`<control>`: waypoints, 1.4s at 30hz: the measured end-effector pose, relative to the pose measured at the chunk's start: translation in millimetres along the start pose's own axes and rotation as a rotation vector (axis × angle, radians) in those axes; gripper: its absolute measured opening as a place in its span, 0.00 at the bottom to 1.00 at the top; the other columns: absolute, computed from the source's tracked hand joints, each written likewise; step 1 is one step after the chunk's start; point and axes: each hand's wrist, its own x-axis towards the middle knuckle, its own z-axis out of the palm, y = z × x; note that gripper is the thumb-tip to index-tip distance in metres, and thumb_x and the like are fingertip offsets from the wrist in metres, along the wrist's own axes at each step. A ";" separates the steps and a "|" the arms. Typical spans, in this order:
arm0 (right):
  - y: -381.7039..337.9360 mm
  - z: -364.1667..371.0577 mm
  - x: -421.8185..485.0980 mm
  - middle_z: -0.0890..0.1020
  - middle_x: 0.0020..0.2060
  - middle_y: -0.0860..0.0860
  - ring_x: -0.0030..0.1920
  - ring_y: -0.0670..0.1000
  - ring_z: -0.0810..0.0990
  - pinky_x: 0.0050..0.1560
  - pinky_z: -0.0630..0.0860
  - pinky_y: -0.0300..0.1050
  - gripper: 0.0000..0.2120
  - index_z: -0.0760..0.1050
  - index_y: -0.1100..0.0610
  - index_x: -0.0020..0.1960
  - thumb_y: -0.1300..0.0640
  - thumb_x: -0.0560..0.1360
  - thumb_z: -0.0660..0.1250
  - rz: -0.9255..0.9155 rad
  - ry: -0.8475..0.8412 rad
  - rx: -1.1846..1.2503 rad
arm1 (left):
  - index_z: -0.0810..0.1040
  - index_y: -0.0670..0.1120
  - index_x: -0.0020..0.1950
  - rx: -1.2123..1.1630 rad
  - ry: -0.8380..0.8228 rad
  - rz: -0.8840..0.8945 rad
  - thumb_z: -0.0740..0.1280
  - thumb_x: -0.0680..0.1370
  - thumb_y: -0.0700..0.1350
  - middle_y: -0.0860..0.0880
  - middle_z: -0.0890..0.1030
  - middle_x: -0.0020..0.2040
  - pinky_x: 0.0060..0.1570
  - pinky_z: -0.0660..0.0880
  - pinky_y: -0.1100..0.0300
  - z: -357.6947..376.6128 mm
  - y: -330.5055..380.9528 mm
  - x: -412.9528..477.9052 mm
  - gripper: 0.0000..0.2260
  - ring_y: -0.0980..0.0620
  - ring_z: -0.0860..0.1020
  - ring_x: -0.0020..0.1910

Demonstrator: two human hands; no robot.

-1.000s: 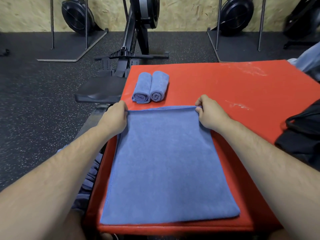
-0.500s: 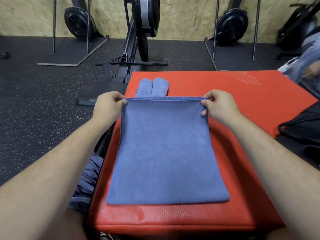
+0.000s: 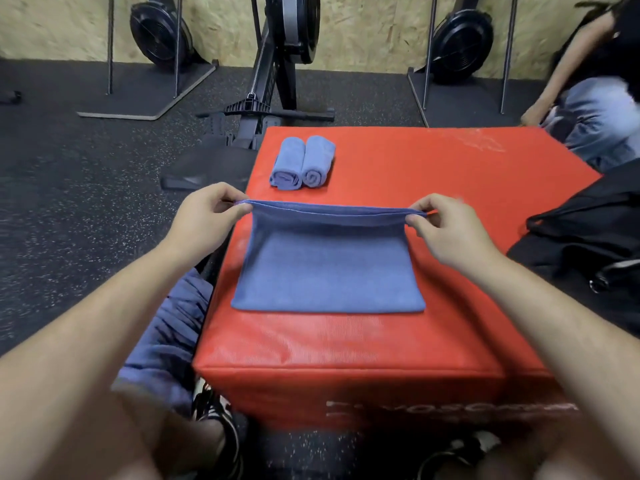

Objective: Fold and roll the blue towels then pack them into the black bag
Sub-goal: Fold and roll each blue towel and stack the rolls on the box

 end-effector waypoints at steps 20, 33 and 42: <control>19.4 2.3 -120.5 0.80 0.46 0.50 0.49 0.50 0.79 0.52 0.77 0.54 0.07 0.77 0.54 0.46 0.63 0.73 0.72 -0.213 -0.194 -0.088 | 0.81 0.44 0.43 0.190 -0.299 0.225 0.78 0.70 0.35 0.50 0.81 0.51 0.56 0.77 0.57 -1.4 -49.4 -103.6 0.08 0.54 0.80 0.52; -20.3 17.8 -98.4 0.80 0.52 0.47 0.59 0.55 0.75 0.56 0.72 0.52 0.18 0.80 0.51 0.51 0.43 0.74 0.56 -0.178 -0.113 -0.384 | 0.79 0.49 0.43 0.575 -0.100 0.216 0.59 0.74 0.59 0.51 0.78 0.46 0.52 0.71 0.50 30.5 -15.7 -92.9 0.16 0.45 0.74 0.50; -63.2 111.1 -54.7 0.52 0.81 0.56 0.81 0.56 0.46 0.79 0.48 0.55 0.29 0.49 0.60 0.81 0.53 0.83 0.51 -0.052 -0.367 -0.413 | 0.62 0.44 0.79 0.485 -0.401 0.225 0.55 0.84 0.46 0.43 0.61 0.80 0.78 0.53 0.48 135.6 17.6 -56.1 0.23 0.45 0.56 0.80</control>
